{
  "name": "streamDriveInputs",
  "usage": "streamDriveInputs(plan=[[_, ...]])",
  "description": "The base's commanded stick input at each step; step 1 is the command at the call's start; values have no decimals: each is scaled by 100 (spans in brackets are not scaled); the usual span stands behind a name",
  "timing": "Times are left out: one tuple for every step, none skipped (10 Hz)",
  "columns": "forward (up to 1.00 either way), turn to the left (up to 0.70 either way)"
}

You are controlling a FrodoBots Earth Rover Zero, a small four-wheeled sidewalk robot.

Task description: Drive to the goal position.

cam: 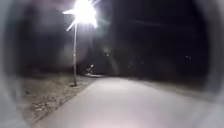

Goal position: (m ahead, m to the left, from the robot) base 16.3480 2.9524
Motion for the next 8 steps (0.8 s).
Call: streamDriveInputs(plan=[[70, 0], [70, 0], [70, 0], [70, 0], [70, 0], [70, 0], [70, 0], [70, 0]])
